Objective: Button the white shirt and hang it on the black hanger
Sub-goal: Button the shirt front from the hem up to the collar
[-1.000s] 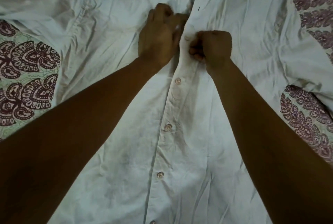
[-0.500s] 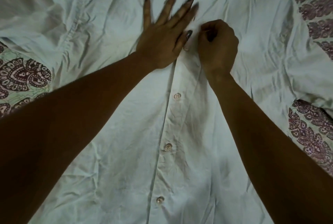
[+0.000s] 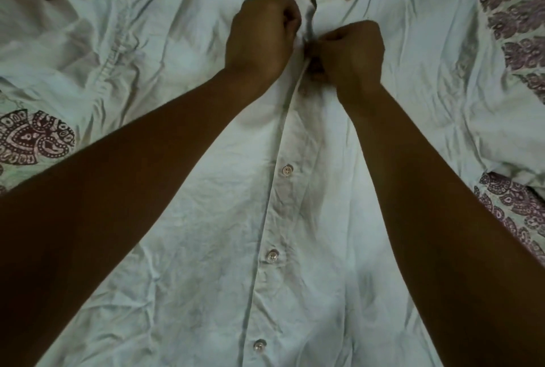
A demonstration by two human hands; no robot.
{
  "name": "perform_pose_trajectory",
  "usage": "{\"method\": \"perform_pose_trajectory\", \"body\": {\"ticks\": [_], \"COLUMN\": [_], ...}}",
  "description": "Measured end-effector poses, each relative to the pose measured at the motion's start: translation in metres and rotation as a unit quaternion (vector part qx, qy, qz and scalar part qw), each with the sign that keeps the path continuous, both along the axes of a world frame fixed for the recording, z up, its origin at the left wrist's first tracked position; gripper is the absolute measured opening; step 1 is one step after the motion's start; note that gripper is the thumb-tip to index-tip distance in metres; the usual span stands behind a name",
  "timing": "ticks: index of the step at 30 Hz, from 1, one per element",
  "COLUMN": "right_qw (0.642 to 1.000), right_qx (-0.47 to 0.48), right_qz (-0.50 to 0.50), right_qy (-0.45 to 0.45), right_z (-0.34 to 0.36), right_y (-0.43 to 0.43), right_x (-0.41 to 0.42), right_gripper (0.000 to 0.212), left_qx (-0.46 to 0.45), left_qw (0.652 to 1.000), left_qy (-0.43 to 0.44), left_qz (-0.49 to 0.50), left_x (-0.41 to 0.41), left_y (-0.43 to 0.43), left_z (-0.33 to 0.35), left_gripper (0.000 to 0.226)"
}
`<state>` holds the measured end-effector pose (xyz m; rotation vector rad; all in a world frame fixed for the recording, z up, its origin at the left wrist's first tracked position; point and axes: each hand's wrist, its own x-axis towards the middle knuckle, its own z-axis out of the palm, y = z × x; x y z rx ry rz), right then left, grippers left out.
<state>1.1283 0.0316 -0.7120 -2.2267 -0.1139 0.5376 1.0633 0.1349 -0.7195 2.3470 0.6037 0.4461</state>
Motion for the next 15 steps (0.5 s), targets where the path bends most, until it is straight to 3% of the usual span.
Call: {"method": "perform_pose_trajectory", "body": {"ticks": [2,4,7,11,15], "right_qw": [0.994,0.976,0.944,0.939,0.956], "right_qx": [0.051,0.113,0.192,0.215,0.192], "right_qz": [-0.022,-0.027,-0.055,-0.054,-0.052], "right_qy": [0.097,0.185,0.262,0.262,0.216], "right_z": [0.006,0.012,0.014,0.010,0.005], "right_y": [-0.006,-0.009,-0.013,-0.015,-0.013], "right_x": [0.003,0.004,0.002,0.000,-0.002], "right_gripper": [0.012,0.022,0.020,0.021,0.028], "left_qx": [0.007,0.008,0.003,-0.061,-0.151], "left_qw": [0.999,0.998,0.997,0.995,0.982], "left_qy": [0.032,0.059,0.073,0.071,0.074], "left_qz": [-0.017,-0.013,0.004,0.043,0.087], "left_x": [0.001,0.002,0.002,0.005,0.006], "left_y": [0.000,-0.002,-0.009,-0.015,-0.018], "left_z": [0.002,0.003,0.003,0.002,0.004], "left_gripper": [0.014,0.017,0.017,0.008,0.008]}}
